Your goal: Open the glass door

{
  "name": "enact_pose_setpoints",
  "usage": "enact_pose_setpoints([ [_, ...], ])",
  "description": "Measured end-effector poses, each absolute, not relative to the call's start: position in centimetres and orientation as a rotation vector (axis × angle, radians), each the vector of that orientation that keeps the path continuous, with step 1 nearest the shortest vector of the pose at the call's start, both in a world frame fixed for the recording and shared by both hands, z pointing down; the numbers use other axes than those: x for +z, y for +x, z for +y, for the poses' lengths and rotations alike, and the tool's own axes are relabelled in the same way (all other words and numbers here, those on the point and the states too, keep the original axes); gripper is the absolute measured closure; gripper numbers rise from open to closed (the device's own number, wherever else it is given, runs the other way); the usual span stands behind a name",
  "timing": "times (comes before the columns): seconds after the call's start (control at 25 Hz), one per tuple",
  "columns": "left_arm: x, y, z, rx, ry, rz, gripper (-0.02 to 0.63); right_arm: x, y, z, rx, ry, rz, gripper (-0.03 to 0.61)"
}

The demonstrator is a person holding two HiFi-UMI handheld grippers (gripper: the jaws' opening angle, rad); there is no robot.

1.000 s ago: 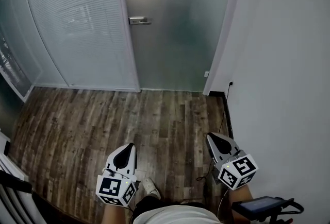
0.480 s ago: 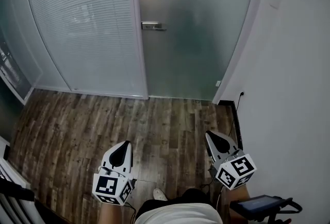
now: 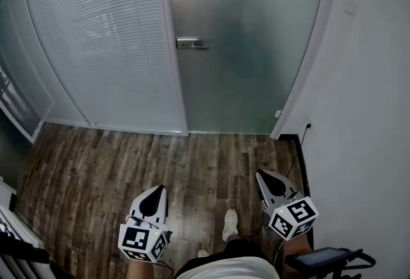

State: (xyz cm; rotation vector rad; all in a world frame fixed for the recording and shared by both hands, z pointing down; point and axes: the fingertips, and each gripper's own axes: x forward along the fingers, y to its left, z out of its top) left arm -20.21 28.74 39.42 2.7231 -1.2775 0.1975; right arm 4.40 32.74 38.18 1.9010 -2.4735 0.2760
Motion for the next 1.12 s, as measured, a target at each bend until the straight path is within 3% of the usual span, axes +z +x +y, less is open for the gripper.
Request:
enact_pose_setpoints([
  [0.68, 37.2, -7.6, 10.8, 0.196, 2.738, -1.342, 0.614, 37.4, 18.3, 13.9, 0.288, 1.922, -2.524, 0.577],
  [1.12, 36.8, -3.5, 5.6, 0.210, 2.755, -1.334, 0.615, 37.8, 21.6, 8.7, 0.295, 1.910, -2.540, 0.577],
])
